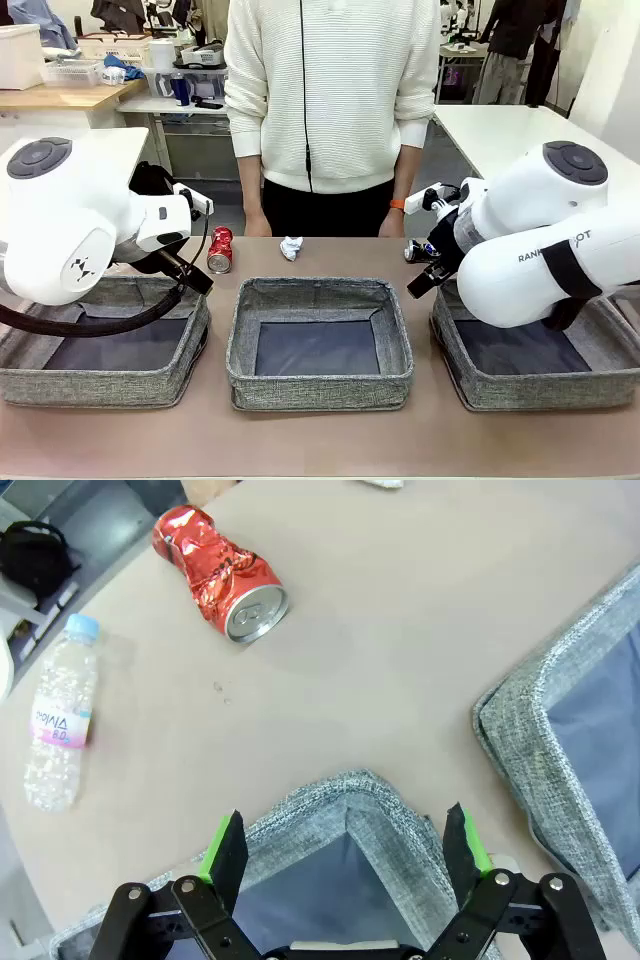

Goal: Sort the waste into the appropriate baskets.
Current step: Pick up the waste item pointed out by the person.

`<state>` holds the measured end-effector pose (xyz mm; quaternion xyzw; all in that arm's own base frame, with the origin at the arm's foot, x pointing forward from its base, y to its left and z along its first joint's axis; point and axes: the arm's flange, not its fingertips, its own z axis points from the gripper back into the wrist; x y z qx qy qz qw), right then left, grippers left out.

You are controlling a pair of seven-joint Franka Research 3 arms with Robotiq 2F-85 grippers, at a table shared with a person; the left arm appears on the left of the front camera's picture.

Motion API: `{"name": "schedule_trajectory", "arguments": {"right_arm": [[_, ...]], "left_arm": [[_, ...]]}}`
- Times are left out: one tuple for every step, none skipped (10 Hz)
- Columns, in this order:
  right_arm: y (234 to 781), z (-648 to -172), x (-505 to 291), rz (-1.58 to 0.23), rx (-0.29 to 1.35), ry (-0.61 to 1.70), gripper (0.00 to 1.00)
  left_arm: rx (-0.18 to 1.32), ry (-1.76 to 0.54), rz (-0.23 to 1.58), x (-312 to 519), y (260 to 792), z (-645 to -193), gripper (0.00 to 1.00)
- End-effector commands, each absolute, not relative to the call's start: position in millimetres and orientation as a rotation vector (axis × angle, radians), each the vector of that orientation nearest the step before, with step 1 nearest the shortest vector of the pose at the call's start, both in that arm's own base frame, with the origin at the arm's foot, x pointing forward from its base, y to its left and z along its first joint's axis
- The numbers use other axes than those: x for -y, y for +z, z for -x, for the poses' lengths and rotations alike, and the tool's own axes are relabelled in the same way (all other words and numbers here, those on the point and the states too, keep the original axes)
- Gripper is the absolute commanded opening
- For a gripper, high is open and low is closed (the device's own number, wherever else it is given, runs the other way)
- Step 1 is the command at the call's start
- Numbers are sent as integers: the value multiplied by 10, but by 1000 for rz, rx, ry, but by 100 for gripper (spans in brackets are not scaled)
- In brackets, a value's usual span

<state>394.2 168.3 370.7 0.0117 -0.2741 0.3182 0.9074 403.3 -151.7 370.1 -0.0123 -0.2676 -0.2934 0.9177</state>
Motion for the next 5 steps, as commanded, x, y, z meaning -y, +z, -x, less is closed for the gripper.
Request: {"name": "schedule_trajectory", "arguments": {"right_arm": [[3708,-3942,-1683,-24,566,657,100],[3708,-3942,-1683,-24,566,657,100],[3708,-3942,-1683,-24,566,657,100],[3708,-3942,-1683,-24,566,657,100],[3708,-3942,-1683,-24,566,657,100]], "left_arm": [[551,-604,25,1517,3701,-4033,100],[551,-604,25,1517,3701,-4033,100],[551,-604,25,1517,3701,-4033,100],[551,-604,25,1517,3701,-4033,100],[551,-604,25,1517,3701,-4033,100]]}}
